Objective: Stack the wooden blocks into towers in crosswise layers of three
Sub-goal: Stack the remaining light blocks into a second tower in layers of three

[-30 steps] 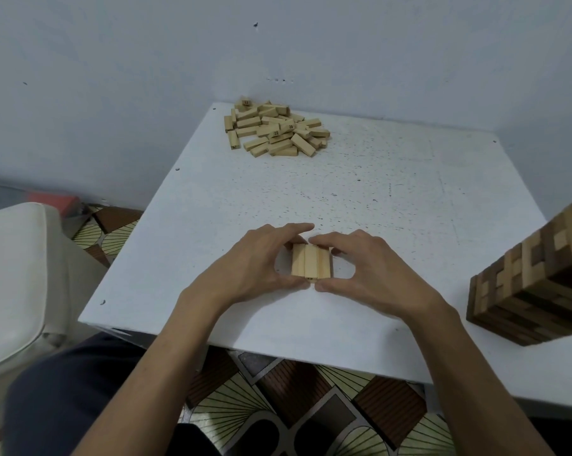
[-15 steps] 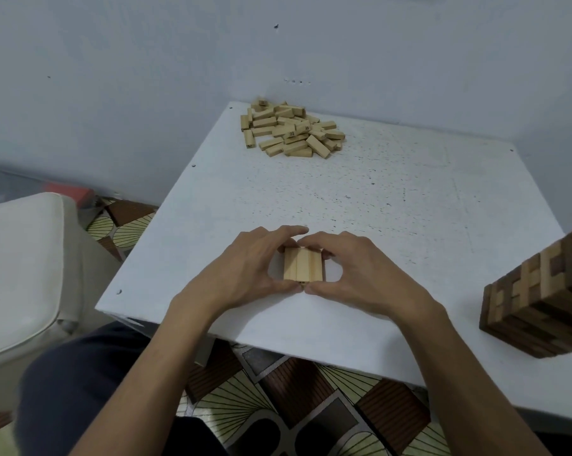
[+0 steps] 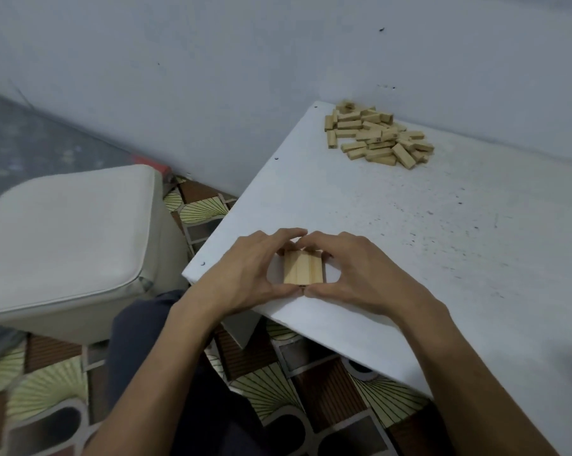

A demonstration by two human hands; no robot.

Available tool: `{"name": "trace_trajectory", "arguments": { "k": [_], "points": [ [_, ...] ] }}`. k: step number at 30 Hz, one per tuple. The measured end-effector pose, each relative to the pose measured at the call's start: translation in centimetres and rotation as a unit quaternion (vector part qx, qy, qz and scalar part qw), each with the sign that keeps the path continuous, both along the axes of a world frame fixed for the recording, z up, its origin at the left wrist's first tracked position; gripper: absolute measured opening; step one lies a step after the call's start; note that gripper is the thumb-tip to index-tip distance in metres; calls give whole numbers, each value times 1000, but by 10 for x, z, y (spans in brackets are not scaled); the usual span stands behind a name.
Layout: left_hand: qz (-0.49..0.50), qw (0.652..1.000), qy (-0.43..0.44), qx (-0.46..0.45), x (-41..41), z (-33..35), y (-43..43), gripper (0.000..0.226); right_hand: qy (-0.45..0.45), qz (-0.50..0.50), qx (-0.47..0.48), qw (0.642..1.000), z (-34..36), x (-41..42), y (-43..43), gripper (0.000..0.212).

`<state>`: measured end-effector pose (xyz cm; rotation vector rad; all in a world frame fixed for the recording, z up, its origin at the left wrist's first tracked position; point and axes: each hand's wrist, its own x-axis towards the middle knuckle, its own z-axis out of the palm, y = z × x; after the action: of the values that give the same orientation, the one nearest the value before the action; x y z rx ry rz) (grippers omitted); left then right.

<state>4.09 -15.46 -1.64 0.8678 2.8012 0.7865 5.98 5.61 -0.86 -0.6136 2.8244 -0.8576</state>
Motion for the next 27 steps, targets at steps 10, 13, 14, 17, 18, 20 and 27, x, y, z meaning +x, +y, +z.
{"name": "trace_trajectory", "arguments": {
  "k": [10, 13, 14, 17, 18, 20, 27],
  "points": [
    [19, 1000, 9, -3, 4, 0, -6, 81, 11, 33, 30, 999, 3, -6, -12, 64],
    [19, 1000, 17, -3, 6, -1, -6, 78, 11, 32, 21, 999, 2, -6, -10, 62],
    [18, 1000, 18, -1, 6, -2, -7, 77, 11, 31, 20, 999, 2, -6, -10, 62],
    [20, 1000, 20, 3, 6, -3, -8, 76, 10, 34, 20, 999, 2, -6, -9, 62],
    [20, 1000, 22, 3, 7, -3, -8, 76, 10, 35, 19, 999, 2, -6, -8, 63],
    [18, 1000, 24, 2, 7, -3, -8, 76, 8, 35, 17, 999, 1, -6, -8, 63],
    [43, 999, -11, 6, 14, -4, -15, 97, 2, -4, 74, 997, 5, 11, -3, 86]
  ]
}}
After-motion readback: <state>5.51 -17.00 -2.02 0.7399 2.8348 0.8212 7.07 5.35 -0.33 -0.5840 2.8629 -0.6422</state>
